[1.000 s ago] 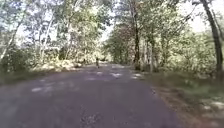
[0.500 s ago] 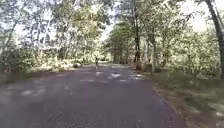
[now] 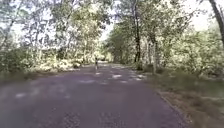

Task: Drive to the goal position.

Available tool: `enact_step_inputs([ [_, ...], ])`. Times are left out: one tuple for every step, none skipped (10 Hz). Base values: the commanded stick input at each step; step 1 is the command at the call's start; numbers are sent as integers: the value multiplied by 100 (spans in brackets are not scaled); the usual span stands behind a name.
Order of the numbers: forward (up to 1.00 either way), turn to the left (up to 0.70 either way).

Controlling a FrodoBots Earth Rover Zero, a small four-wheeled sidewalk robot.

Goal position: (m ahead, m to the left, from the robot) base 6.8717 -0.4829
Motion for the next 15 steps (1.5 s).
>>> enact_step_inputs([
  [34, 0],
  [2, 0],
  [0, 0],
  [0, 0],
  [0, 0],
  [0, 0],
  [0, 0],
  [0, 0],
  [0, 0],
  [0, 0],
  [0, 0],
  [29, 0],
  [45, 0],
  [45, 0],
  [45, 0],
])
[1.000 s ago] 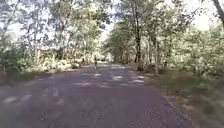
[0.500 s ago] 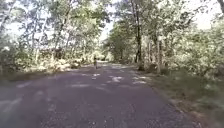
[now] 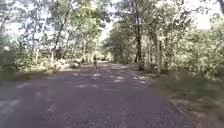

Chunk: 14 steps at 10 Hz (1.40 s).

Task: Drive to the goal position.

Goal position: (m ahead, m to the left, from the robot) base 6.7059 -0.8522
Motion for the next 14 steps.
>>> enact_step_inputs([
  [45, 0],
  [45, 0],
  [45, 0],
  [45, 0],
  [45, 0],
  [45, 0],
  [3, 0],
  [0, 0],
  [18, 0],
  [41, 0],
  [45, 0],
  [45, 0],
  [45, 0],
  [45, 0],
])
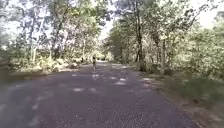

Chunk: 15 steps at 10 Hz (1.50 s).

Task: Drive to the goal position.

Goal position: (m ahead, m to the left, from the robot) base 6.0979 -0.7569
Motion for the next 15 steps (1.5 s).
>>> enact_step_inputs([
  [45, 0],
  [45, 0],
  [45, 0],
  [45, 0],
  [45, 0],
  [45, 0],
  [45, 0],
  [45, 0],
  [45, 0],
  [45, 0],
  [45, 0],
  [45, 0],
  [45, 0],
  [45, 0],
  [45, 0],
])
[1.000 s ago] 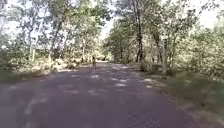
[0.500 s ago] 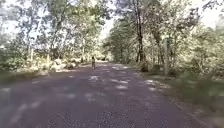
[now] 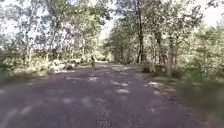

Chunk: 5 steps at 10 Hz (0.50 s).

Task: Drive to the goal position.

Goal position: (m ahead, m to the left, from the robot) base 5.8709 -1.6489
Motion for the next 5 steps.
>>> enact_step_inputs([
  [45, 0],
  [45, -26],
  [45, -8],
  [45, 0],
  [45, 0],
])
